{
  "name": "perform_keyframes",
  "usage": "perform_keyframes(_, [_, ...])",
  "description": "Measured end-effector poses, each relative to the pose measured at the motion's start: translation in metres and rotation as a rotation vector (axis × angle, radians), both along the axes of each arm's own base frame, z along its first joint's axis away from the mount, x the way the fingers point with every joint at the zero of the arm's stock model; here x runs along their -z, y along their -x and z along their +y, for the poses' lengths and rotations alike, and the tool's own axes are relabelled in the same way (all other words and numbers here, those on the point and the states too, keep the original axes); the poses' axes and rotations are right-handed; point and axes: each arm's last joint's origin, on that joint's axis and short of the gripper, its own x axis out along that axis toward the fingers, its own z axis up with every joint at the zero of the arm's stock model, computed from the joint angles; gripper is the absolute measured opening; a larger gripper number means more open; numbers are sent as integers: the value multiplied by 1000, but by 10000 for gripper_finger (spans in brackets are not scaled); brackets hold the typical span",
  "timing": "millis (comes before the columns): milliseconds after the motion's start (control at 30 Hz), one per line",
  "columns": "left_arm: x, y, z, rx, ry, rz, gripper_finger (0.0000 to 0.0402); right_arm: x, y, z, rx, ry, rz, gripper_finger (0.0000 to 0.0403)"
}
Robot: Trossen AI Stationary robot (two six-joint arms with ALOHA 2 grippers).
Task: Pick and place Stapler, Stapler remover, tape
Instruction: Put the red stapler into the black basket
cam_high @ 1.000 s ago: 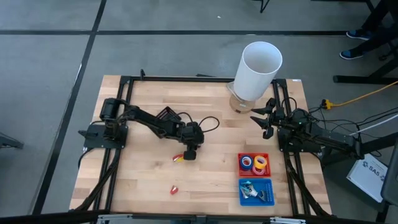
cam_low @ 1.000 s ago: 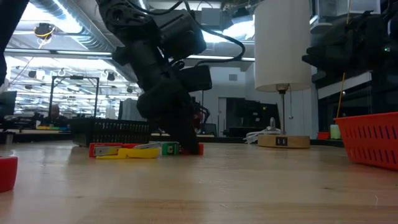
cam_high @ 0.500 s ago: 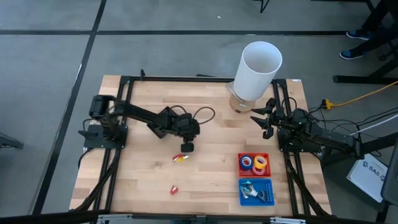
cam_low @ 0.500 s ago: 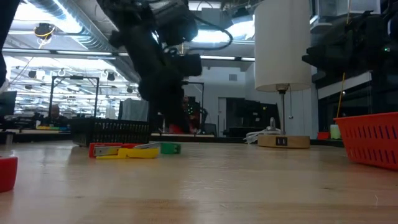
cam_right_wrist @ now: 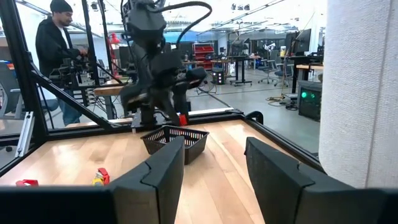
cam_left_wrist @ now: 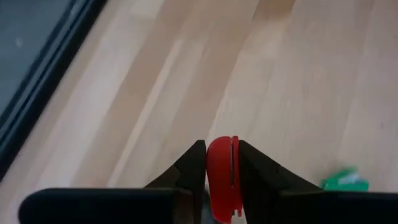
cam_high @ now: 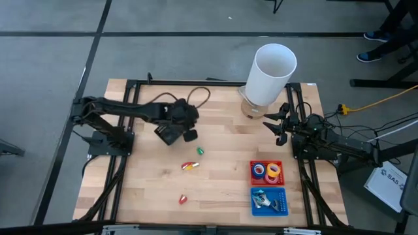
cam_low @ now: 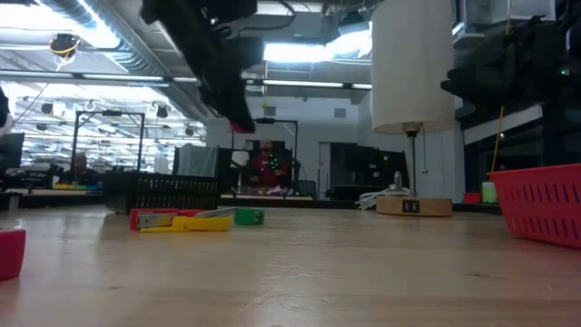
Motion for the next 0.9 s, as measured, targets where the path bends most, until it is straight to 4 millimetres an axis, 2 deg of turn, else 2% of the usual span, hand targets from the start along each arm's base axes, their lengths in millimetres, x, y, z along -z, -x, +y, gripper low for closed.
perform_keyframes(267, [-4,23,19,-125,65,70,68,0,0,0,0,0,0,171])
perform_keyframes(500, [18,34,27,-170,87,135,68,0,0,0,0,0,0,171])
perform_keyframes(900, [23,39,40,-219,86,124,68,0,0,0,0,0,0,171])
